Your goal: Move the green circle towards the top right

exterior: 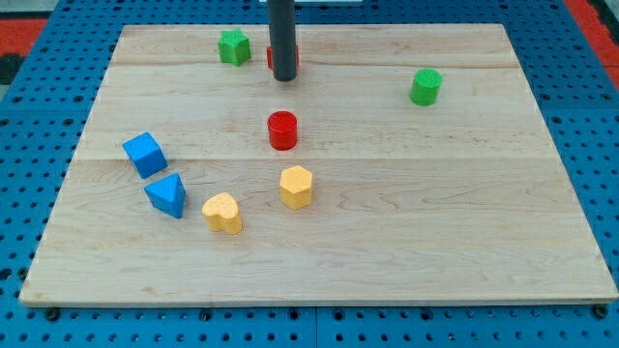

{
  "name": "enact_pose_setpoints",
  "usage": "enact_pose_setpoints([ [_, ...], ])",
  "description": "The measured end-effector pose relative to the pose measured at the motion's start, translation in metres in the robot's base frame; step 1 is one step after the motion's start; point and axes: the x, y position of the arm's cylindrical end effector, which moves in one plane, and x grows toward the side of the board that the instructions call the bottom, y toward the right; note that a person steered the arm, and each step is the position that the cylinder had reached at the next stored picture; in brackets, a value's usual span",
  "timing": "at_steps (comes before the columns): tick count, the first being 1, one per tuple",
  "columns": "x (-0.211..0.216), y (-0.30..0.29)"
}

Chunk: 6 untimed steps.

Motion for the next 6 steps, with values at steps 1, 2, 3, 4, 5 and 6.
enact_pose_setpoints([
  [1,0.022,0.066],
  [2,0.07,0.14],
  [3,0.06,0.203],
  [4,0.036,0.214],
  [5,0.032,0.256],
  [6,0.014,0.244],
])
